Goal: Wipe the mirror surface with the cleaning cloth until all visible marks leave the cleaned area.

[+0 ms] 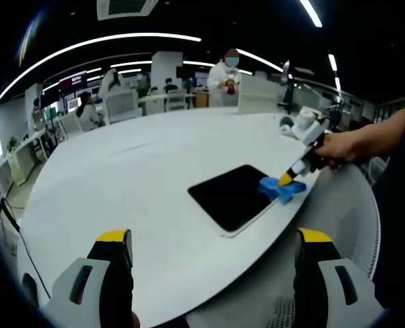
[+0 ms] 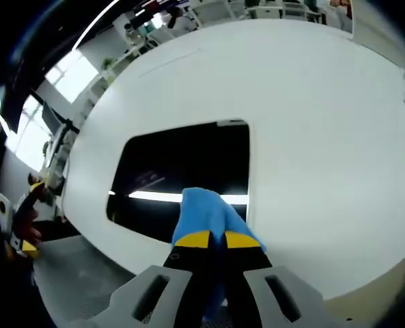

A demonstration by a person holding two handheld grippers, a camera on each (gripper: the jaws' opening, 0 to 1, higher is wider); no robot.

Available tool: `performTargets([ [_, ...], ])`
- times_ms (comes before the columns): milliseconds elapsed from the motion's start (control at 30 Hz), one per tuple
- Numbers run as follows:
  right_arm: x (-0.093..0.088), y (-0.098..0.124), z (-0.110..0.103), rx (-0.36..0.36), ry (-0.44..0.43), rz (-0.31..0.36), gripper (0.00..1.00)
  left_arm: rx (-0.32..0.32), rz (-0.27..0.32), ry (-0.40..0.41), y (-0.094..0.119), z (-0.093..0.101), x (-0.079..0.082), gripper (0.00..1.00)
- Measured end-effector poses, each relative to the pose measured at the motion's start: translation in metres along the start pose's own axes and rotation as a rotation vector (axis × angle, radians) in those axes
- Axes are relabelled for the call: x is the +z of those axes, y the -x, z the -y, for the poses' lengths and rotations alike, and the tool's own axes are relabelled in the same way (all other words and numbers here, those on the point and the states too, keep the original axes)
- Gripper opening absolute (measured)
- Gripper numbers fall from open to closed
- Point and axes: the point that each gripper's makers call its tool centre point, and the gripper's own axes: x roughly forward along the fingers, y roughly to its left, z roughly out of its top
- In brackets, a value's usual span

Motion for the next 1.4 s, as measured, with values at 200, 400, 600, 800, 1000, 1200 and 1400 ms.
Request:
performTargets([
  [200, 0.008, -0.003, 0.002, -0.003, 0.001, 0.002, 0.01, 0.006, -0.004, 0.005, -0.001, 0.000, -0.001, 0.99],
  [400, 0.014, -0.005, 0.003, 0.002, 0.002, -0.001, 0.01, 0.017, -0.004, 0.014, -0.003, -0.003, -0.001, 0.99],
  [600, 0.020, -0.008, 0.004, 0.002, 0.004, -0.002, 0.01, 0.021, -0.006, 0.019, -0.006, -0.004, -0.001, 0.99],
  [800, 0.029, -0.011, 0.006, 0.002, 0.007, -0.003, 0.01, 0.026, -0.008, 0.025, -0.009, -0.007, 0.000, 0.99],
  [1000, 0.040, -0.016, 0.008, 0.002, 0.009, -0.006, 0.01, 0.031, -0.011, 0.032, -0.012, -0.013, 0.001, 0.99],
  [1200, 0.052, -0.021, 0.011, -0.002, 0.009, -0.006, 0.01, 0.033, -0.017, 0.035, -0.015, -0.019, 0.002, 0.99],
  [1400, 0.064, -0.026, 0.014, -0.004, 0.005, -0.005, 0.01, 0.031, -0.023, 0.041, -0.020, -0.024, 0.003, 0.99],
])
